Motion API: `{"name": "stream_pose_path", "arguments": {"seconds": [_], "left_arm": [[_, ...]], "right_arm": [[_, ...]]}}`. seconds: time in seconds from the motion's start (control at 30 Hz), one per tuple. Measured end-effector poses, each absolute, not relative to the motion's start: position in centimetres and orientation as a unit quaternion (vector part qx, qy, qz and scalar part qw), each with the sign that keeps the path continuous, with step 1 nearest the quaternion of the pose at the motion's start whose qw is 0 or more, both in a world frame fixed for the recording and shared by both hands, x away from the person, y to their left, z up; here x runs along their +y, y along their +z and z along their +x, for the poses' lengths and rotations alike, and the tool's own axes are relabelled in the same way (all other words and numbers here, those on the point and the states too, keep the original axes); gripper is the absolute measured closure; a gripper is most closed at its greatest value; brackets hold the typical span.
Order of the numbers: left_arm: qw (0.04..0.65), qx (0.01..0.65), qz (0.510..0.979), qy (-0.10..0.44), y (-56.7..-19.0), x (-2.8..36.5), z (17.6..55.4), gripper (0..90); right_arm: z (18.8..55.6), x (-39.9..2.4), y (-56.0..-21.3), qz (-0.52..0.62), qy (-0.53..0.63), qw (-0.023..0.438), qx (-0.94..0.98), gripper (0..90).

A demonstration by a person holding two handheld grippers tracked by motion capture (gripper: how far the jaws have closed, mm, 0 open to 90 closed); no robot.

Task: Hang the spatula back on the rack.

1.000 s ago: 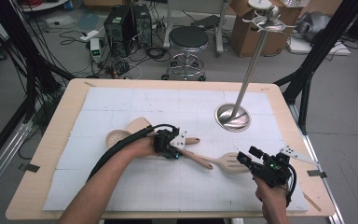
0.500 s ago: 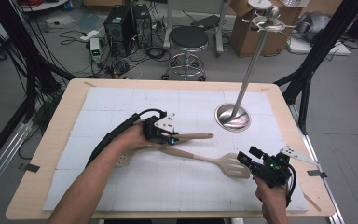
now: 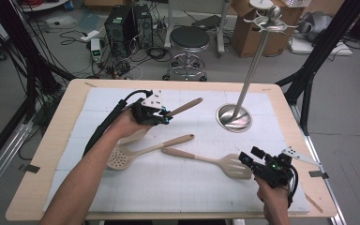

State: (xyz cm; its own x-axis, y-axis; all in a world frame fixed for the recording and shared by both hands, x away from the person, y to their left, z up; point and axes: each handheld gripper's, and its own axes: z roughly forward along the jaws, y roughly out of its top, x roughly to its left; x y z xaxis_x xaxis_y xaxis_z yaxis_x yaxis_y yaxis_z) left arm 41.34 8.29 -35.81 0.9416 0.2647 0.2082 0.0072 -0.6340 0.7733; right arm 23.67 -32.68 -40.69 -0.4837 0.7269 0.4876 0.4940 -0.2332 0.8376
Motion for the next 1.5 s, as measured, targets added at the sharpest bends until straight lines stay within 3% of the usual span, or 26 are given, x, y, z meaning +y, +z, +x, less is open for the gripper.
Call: {"name": "stream_pose_path", "arguments": {"seconds": [0.63,1.13,1.5], "left_arm": [[0.538,0.141,0.821,0.129,-31.4,8.3,41.2,77.8],[0.637,0.197,0.742,0.061,-29.7,7.2,41.4,77.7],[0.639,0.207,0.739,0.059,-27.5,4.3,41.9,77.7]], "right_arm": [[23.9,-32.4,-40.9,0.499,0.605,0.094,0.613,16.9],[23.8,-32.5,-40.9,0.496,0.606,0.090,0.615,16.9],[24.1,-32.3,-40.9,0.486,0.614,0.083,0.616,16.9]]}}
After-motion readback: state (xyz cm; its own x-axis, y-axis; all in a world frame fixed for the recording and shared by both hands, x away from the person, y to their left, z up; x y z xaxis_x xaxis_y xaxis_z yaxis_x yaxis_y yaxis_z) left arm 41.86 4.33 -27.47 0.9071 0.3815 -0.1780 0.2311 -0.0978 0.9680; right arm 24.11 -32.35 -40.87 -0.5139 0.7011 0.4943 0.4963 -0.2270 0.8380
